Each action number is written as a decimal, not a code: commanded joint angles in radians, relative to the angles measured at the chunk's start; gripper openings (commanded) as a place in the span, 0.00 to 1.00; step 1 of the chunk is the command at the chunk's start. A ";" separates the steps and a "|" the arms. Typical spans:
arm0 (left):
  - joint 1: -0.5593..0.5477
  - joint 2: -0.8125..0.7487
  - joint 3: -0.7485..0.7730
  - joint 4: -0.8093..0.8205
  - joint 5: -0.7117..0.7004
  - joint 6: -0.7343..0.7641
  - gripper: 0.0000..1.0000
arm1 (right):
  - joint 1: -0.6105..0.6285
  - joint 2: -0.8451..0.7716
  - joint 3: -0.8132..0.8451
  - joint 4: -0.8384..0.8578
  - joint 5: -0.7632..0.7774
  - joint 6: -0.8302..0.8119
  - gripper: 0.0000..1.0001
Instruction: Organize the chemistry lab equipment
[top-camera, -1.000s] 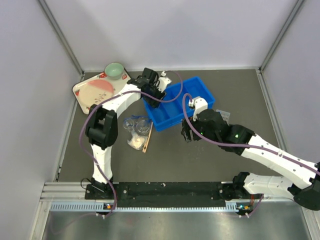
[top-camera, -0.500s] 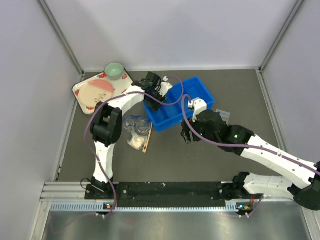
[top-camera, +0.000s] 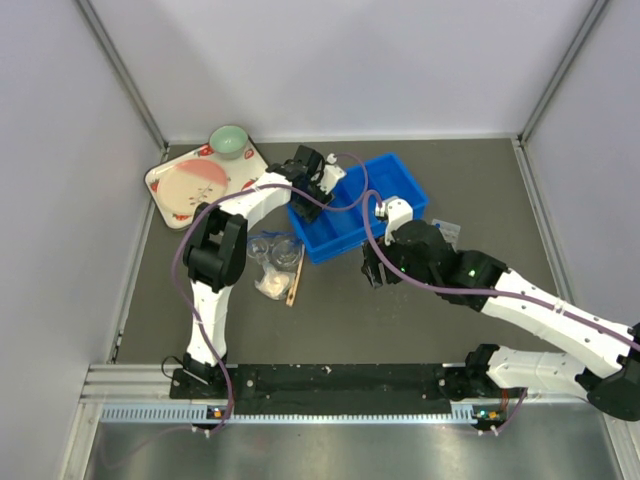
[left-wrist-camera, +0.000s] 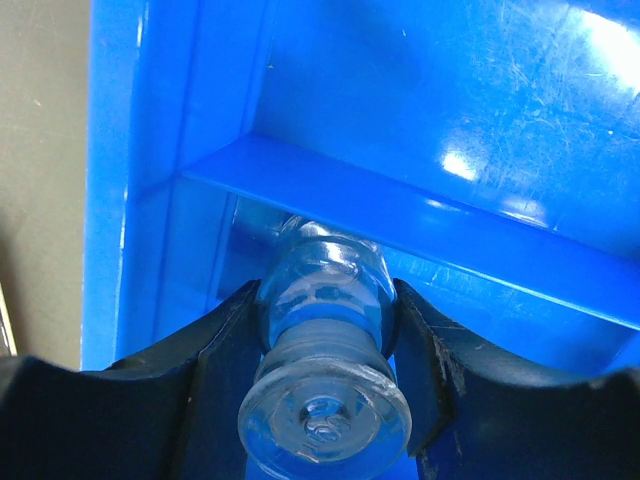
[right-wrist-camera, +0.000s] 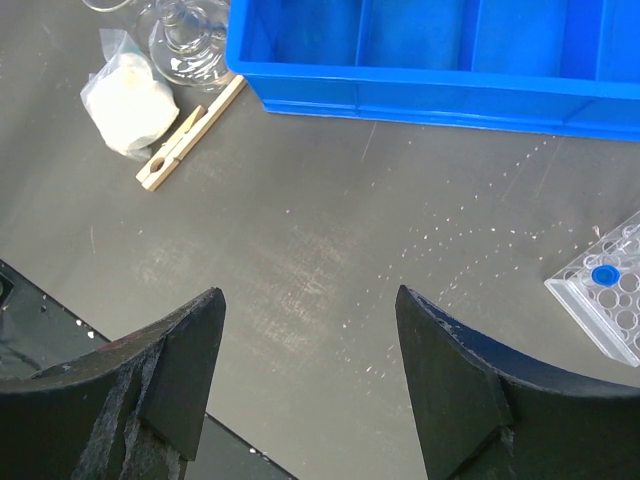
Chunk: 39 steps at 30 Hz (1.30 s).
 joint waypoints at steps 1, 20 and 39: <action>0.005 -0.011 0.040 0.027 -0.006 -0.017 0.41 | -0.001 -0.024 -0.010 0.019 -0.003 -0.004 0.70; 0.003 -0.085 0.056 0.026 0.002 -0.030 0.63 | -0.003 -0.024 -0.014 0.025 -0.009 0.004 0.70; -0.006 -0.241 0.168 -0.037 -0.089 -0.086 0.65 | -0.001 0.017 0.022 0.029 0.006 0.007 0.70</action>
